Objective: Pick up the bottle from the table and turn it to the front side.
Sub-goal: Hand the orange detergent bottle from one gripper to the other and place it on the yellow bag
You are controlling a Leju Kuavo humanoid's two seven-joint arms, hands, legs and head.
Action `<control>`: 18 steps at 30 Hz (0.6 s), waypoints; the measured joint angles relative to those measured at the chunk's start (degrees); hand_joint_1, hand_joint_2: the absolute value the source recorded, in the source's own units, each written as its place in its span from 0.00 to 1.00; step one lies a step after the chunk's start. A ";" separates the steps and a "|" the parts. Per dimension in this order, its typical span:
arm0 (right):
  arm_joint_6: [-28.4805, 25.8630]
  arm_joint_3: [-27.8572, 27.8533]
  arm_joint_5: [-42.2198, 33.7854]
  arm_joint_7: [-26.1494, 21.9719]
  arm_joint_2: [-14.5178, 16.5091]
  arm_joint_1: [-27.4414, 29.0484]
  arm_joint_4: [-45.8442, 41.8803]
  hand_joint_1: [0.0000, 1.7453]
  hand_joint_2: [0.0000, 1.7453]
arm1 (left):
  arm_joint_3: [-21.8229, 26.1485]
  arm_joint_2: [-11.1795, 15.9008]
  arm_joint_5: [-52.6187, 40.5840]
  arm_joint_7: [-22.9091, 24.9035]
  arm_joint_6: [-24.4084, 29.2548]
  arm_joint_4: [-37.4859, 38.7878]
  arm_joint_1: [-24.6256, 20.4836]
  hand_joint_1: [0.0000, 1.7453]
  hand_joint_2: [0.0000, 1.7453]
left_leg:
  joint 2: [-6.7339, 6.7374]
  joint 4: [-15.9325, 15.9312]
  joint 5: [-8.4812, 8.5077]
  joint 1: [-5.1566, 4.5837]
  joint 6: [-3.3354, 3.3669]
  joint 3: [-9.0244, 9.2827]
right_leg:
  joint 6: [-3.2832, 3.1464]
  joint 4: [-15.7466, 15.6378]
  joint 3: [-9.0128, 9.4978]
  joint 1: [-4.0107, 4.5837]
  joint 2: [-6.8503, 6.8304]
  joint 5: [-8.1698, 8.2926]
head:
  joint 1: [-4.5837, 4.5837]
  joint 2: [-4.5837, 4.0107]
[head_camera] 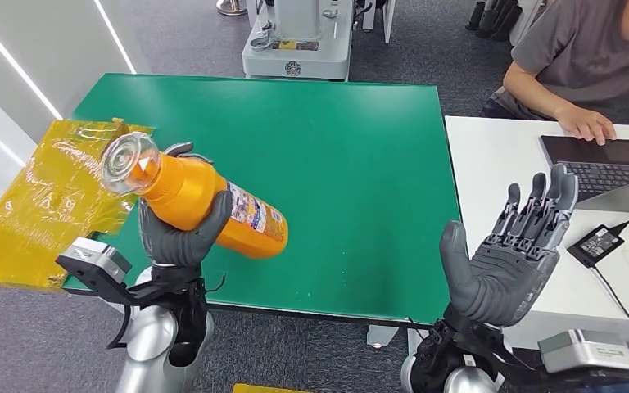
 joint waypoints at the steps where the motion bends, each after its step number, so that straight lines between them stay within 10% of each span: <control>1: 0.18 0.00 0.05 0.00 0.00 0.00 0.03 0.00 1.00 | 0.00 0.32 -0.88 0.02 0.46 -0.53 -0.07 1.00 1.00 | 0.00 0.00 0.00 0.00 0.00 0.00 | 0.00 0.00 0.00 0.00 0.00 0.00 | 0.00 0.00; 18: 2.78 -0.06 -0.22 0.02 -0.12 0.03 1.62 0.00 1.00 | -0.06 13.20 -37.68 8.77 11.40 -5.59 -11.22 1.00 1.00 | 0.00 -0.01 0.03 0.01 -0.01 0.04 | -0.01 0.02 0.01 0.01 -0.01 0.01 | -0.01 0.00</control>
